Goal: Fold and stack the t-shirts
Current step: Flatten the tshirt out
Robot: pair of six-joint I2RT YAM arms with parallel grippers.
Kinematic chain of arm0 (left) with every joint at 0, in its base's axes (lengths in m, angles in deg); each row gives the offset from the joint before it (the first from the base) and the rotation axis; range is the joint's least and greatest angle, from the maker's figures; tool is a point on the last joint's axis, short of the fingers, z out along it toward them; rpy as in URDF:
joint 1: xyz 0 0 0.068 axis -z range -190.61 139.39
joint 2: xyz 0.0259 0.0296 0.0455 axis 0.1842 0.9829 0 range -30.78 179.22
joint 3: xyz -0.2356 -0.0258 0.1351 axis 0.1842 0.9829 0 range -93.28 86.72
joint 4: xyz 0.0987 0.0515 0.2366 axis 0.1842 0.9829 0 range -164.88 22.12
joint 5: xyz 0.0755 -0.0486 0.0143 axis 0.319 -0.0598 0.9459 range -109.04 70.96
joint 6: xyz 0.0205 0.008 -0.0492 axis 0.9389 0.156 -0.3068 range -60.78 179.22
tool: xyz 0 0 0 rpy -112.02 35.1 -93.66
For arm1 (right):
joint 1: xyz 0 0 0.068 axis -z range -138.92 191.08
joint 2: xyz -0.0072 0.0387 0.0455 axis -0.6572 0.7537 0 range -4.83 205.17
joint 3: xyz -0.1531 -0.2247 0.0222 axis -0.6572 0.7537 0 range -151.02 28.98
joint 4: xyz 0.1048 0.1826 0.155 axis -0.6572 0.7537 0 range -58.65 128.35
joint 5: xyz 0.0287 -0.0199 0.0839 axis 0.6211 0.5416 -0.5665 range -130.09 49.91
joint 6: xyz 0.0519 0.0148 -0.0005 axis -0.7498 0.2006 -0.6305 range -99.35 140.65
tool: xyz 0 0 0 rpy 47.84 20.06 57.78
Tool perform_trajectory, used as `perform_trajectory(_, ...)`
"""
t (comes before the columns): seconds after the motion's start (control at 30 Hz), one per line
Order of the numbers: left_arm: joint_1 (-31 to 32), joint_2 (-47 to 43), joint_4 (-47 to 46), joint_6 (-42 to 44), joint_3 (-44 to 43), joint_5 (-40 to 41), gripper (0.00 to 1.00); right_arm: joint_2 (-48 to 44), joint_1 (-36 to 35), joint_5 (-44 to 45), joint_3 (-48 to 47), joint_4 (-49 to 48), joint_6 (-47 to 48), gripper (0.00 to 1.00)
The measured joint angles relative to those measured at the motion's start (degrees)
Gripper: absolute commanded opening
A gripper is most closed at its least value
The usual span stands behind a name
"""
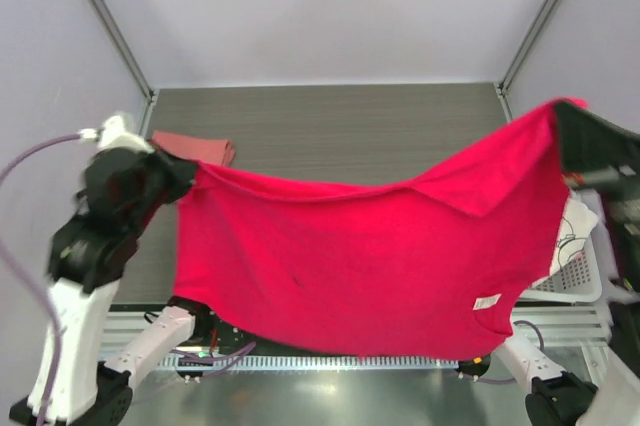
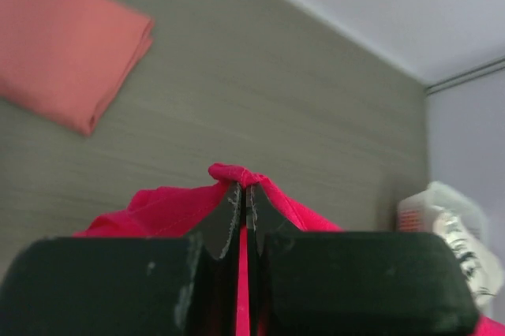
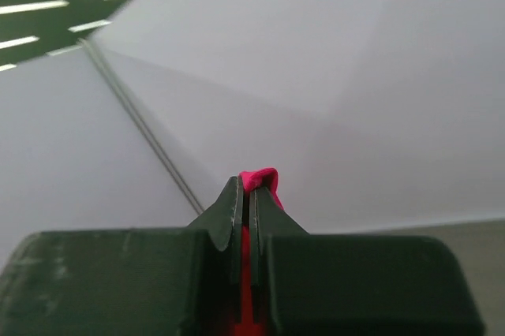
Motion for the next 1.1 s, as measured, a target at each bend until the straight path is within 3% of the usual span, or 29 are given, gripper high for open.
perform_trajectory(0.2, 0.00, 12.00, -9.77, -4.13, 17.81, 0.33, 0.00, 10.38, 0.00, 6.47, 23.61, -6.21, -0.39, 0.01)
perform_trajectory(0.4, -0.74, 25.07, -21.20, -8.33, 22.58, 4.00, 0.00, 25.33, 0.11, 10.49, 42.01, -14.71, -2.43, 0.01)
perform_trajectory(0.57, -3.91, 42.58, -31.63, -11.50, 18.56, 4.61, 0.00, 39.56, 0.70, 11.91, 41.88, -24.68, -3.96, 0.01)
perform_trajectory(0.73, -6.60, 64.76, -35.60, -13.18, 2.21, 3.08, 0.00, 58.42, 3.76, 10.34, 26.60, -30.36, -6.27, 0.01)
perform_trajectory(0.77, -6.93, 67.67, -35.34, -13.27, -0.98, 2.75, 0.17, 62.97, 4.61, 9.49, 21.81, -31.43, -6.64, 0.09)
perform_trajectory(0.8, -7.32, 70.86, -35.65, -13.07, -4.55, 2.34, 0.40, 66.49, 5.18, 8.72, 17.42, -31.28, -6.75, 0.30)
perform_trajectory(0.83, -7.76, 73.88, -35.39, -12.70, -8.48, 1.84, 0.68, 69.66, 5.53, 7.82, 12.85, -30.91, -6.86, 0.67)
perform_trajectory(0.87, -8.07, 76.22, -34.56, -12.57, -12.24, 1.42, 0.99, 73.26, 5.86, 7.30, 7.72, -30.77, -6.99, 0.75)
perform_trajectory(0.97, -8.87, 81.02, -30.84, -12.20, -23.06, 1.73, 1.00, 79.14, 6.62, 6.25, -2.80, -28.24, -6.25, 0.80)
perform_trajectory(1.1, -8.96, 77.02, -26.64, -9.64, -22.99, 3.87, 1.00, 74.38, 6.47, 5.31, 3.06, -26.23, -6.84, 0.77)
